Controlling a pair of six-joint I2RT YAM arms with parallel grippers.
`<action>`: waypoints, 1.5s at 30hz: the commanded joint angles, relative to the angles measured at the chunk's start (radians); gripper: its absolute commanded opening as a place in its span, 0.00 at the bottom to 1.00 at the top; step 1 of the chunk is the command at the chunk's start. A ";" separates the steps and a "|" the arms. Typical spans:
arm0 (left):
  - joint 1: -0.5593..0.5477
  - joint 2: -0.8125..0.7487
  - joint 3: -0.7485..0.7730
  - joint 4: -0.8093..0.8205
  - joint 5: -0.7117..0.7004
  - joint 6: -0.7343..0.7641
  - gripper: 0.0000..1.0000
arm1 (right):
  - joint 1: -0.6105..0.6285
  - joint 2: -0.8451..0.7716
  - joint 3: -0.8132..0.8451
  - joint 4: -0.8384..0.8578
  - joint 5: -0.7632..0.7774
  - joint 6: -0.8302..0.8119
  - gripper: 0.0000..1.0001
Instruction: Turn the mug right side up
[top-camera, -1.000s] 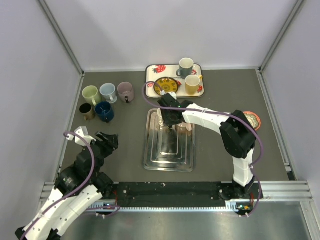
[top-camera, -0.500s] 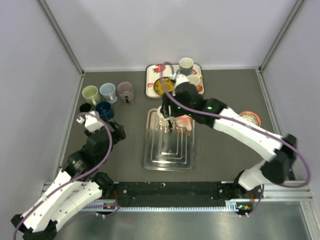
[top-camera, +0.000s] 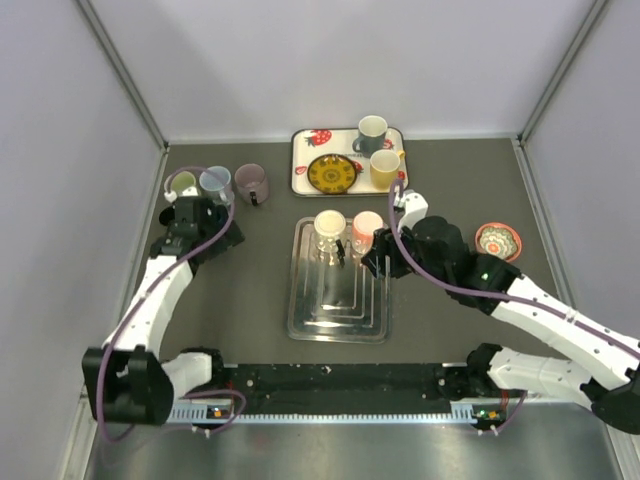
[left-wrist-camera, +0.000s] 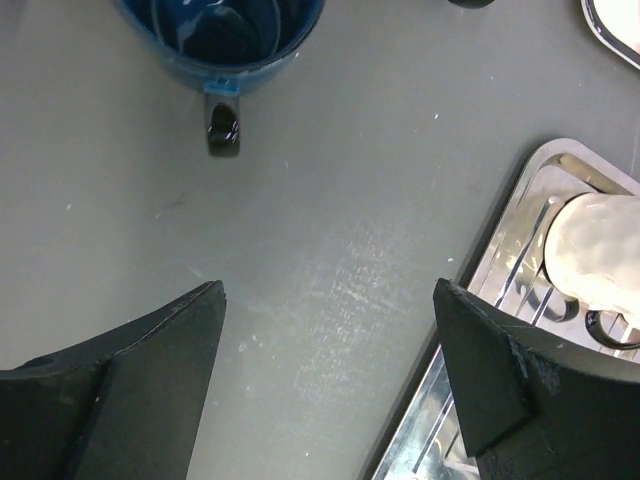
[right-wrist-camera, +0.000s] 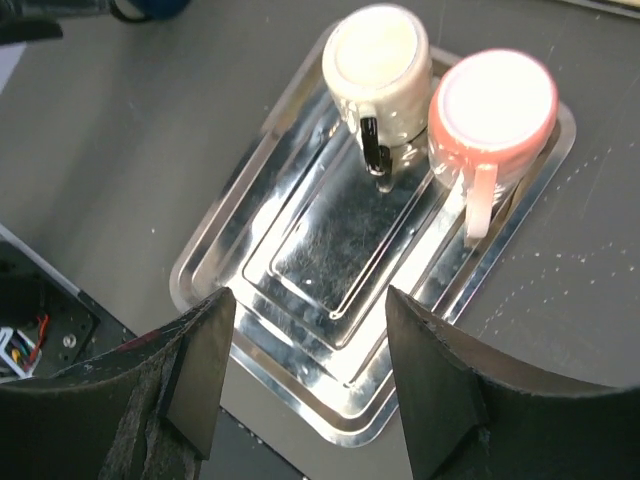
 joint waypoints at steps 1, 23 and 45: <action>0.054 0.106 0.091 0.111 0.149 0.062 0.86 | 0.004 -0.033 -0.018 0.055 -0.054 -0.007 0.61; 0.129 0.385 0.235 0.028 0.002 0.142 0.73 | 0.004 -0.031 -0.048 0.084 -0.078 -0.006 0.61; 0.151 0.531 0.290 0.088 -0.015 0.133 0.39 | 0.003 -0.054 -0.070 0.079 -0.040 -0.022 0.61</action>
